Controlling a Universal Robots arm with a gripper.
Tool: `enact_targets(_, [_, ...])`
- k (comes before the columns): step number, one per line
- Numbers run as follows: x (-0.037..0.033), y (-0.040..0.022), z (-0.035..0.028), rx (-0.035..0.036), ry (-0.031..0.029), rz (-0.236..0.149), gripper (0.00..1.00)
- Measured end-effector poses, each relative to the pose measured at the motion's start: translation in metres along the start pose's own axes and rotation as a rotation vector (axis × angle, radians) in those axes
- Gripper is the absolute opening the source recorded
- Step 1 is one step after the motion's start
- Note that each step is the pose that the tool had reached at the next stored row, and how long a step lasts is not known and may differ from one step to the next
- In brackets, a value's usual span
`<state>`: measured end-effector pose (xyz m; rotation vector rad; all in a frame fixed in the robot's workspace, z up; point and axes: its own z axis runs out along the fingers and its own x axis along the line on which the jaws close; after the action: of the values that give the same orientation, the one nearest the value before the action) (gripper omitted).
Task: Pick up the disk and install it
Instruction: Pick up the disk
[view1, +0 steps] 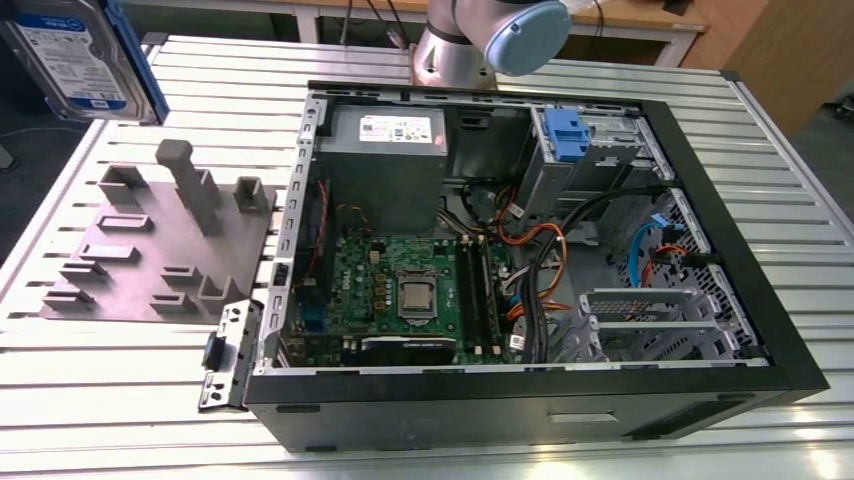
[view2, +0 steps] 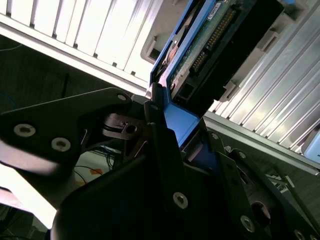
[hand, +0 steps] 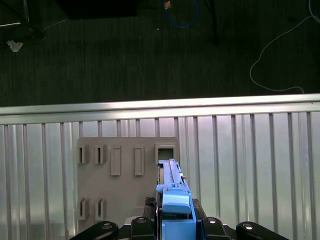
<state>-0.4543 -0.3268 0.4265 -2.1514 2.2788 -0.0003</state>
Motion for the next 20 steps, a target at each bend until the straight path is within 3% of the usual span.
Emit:
enact_targets(8, [0.0, 0.0, -0.0033, 0.0001, 0.0, 0.0, 0.36])
enact_targets(9, [-0.0001, -0.0001, -0.019, 0.0001, -0.0001, 0.0, 0.36])
enact_targets(20, [-0.0001, -0.0001, -0.0237, 0.0, 0.0, 0.0, 0.36])
